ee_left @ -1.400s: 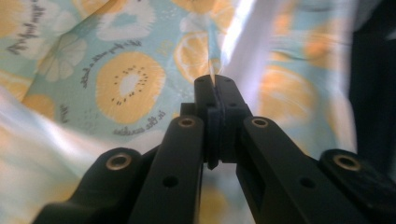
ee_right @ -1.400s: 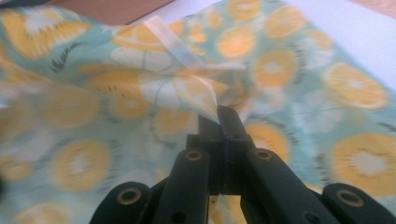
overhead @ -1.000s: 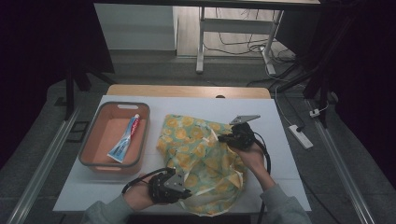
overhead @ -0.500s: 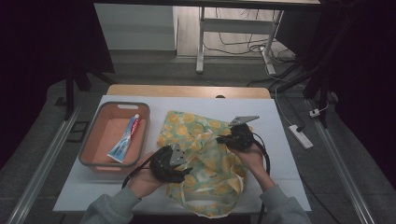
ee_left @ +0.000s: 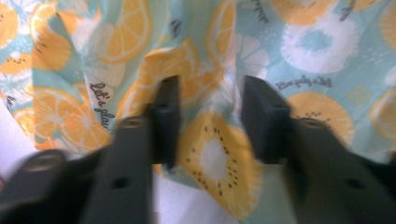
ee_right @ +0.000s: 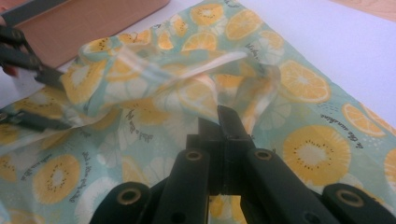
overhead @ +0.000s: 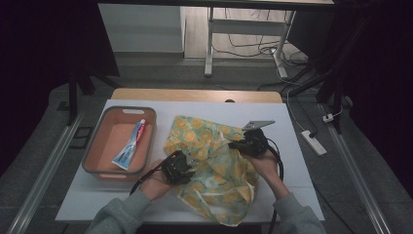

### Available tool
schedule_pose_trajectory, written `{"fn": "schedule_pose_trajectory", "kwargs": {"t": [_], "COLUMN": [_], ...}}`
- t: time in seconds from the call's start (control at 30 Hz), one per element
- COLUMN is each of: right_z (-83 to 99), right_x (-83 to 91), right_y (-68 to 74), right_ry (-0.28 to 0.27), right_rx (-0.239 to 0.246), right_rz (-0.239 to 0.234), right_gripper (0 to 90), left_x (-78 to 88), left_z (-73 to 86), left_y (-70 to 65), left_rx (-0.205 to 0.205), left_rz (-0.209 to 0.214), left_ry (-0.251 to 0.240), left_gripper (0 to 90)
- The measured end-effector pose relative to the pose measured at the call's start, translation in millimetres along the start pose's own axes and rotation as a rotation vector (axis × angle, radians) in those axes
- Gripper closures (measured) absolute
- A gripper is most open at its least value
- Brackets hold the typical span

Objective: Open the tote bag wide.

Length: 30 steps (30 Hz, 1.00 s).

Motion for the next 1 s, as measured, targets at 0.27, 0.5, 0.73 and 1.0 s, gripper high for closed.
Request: {"fn": "schedule_pose_trajectory", "kwargs": {"t": [0.27,0.5,0.73,1.0], "right_z": [0.3,-3.2,-4.5,-6.6], "right_x": [9.4,18.4,17.2,12.7], "right_y": [-1.0,3.1,7.7,10.7], "right_ry": [-0.016,-0.048,-0.048,-0.052], "right_rx": [0.003,0.020,0.033,0.038], "right_rz": [0.000,-0.009,-0.034,-0.048], "right_gripper": [89.0,89.0,89.0,89.0], "left_x": [14.0,44.8,47.5,49.9], "left_z": [10.0,25.7,31.4,26.3], "left_y": [9.8,34.3,52.1,50.2], "left_rx": [0.029,0.106,0.153,0.167], "left_rz": [-0.007,-0.044,-0.051,0.025], "left_ry": [-0.041,-0.112,-0.118,-0.195], "left_gripper": [87.5,88.0,87.7,57.9]}}
Point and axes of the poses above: each handheld gripper's, and its own axes: x roughly backward along the jaws, z roughly out of its underside, y roughly to its left, the point moved 2 cm from there along -x, roughly forward along the jaws, and after that the axes turned 6 degrees about y, right-handed, at the moved point
